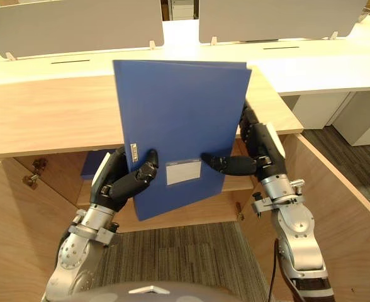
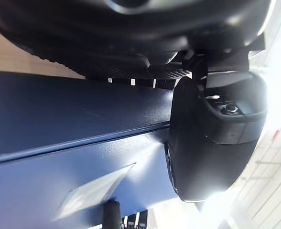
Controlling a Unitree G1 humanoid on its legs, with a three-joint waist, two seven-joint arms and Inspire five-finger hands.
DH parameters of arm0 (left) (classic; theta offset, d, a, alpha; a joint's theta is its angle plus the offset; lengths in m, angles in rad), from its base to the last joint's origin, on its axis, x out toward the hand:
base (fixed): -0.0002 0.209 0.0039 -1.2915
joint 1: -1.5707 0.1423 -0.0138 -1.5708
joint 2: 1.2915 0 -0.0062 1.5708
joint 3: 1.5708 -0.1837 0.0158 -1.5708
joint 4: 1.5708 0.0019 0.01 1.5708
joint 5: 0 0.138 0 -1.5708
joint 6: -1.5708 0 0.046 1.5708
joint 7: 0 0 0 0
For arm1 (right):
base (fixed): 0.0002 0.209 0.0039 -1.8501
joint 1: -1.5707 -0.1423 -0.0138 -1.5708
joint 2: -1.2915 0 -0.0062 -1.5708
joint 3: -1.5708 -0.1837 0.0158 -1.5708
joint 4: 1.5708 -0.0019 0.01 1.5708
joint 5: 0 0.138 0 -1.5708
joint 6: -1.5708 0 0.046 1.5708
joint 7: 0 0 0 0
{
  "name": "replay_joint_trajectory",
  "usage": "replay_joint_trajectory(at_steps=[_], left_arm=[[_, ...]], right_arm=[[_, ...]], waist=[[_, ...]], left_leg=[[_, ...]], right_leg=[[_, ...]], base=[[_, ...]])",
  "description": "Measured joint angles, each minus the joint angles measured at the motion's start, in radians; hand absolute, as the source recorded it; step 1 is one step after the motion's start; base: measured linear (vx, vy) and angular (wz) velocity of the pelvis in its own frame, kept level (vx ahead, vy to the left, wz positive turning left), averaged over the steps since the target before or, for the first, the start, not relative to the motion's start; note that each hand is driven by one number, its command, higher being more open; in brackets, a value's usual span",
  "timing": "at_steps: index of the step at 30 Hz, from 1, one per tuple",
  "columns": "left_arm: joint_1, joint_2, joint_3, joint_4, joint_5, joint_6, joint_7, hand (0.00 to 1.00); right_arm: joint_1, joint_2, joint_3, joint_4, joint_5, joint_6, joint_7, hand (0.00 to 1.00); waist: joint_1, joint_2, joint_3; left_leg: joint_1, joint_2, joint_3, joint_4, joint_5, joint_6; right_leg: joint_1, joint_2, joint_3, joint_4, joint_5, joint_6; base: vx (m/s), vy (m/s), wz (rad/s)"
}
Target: Walk over to the cabinet, pick up the folder, carry it to the office cabinet, place the folder inside the office cabinet, then close the office cabinet door
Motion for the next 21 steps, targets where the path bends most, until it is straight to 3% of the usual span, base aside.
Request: replay_joint_trajectory(at_steps=[2, 3, 11, 16, 20, 21], left_arm=[[-0.009, 0.023, 0.0, 0.0, 0.0, 0.0, -0.006, 0.0], [-0.013, 0.033, -0.001, 0.0, 0.0, 0.0, -0.012, 0.0], [-0.082, 0.074, -0.016, 0.0, 0.015, -0.001, -0.032, 0.0], [-0.082, 0.098, 0.021, 0.01, 0.053, 0.0, -0.043, 0.0], [-0.081, 0.058, 0.055, 0.023, 0.054, 0.0, -0.038, 0.0], [-0.081, 0.034, 0.064, 0.031, 0.053, 0.0, -0.033, 1.0]], right_arm=[[-0.009, -0.043, 0.026, 0.051, 0.042, 0.005, 0.032, 1.0], [-0.014, -0.078, 0.05, 0.081, 0.062, 0.007, 0.058, 0.0], [-0.059, -0.221, 0.121, 0.19, 0.221, 0.045, 0.19, 0.0], [-0.05, -0.153, 0.134, 0.224, 0.229, 0.072, 0.216, 0.0], [-0.05, -0.05, 0.116, 0.222, 0.194, 0.06, 0.198, 0.0], [-0.05, -0.021, 0.11, 0.218, 0.192, 0.057, 0.198, 0.0]], waist=[[0.0, 0.002, -0.001], [0.0, 0.004, -0.002], [-0.001, 0.01, -0.006], [0.006, 0.009, -0.005], [0.006, 0.008, -0.005], [0.007, 0.007, -0.004]], left_leg=[[0.0, -0.001, -0.001, 0.0, 0.001, 0.0], [-0.001, -0.001, -0.002, 0.0, 0.002, 0.001], [-0.004, -0.001, -0.013, -0.001, 0.013, 0.0], [-0.012, -0.001, -0.02, -0.002, 0.019, -0.001], [-0.012, -0.002, -0.022, 0.0, 0.02, 0.0], [-0.012, -0.002, -0.023, 0.0, 0.021, 0.0]], right_leg=[[0.0, 0.0, -0.001, 0.0, 0.0, 0.0], [0.0, -0.001, -0.002, 0.0, 0.0, 0.0], [-0.001, 0.0, -0.013, 0.0, 0.0, 0.0], [-0.005, 0.0, -0.02, -0.002, 0.0, -0.002], [-0.004, -0.001, -0.022, -0.004, 0.002, -0.004], [-0.004, -0.001, -0.022, -0.004, 0.002, -0.004]], base=[[0.0, 0.0, 0.0], [0.0, 0.0, 0.0], [0.0, -0.001, 0.03], [-0.01, -0.002, 0.04], [0.0, 0.0, 0.0], [0.0, 0.0, 0.0]])
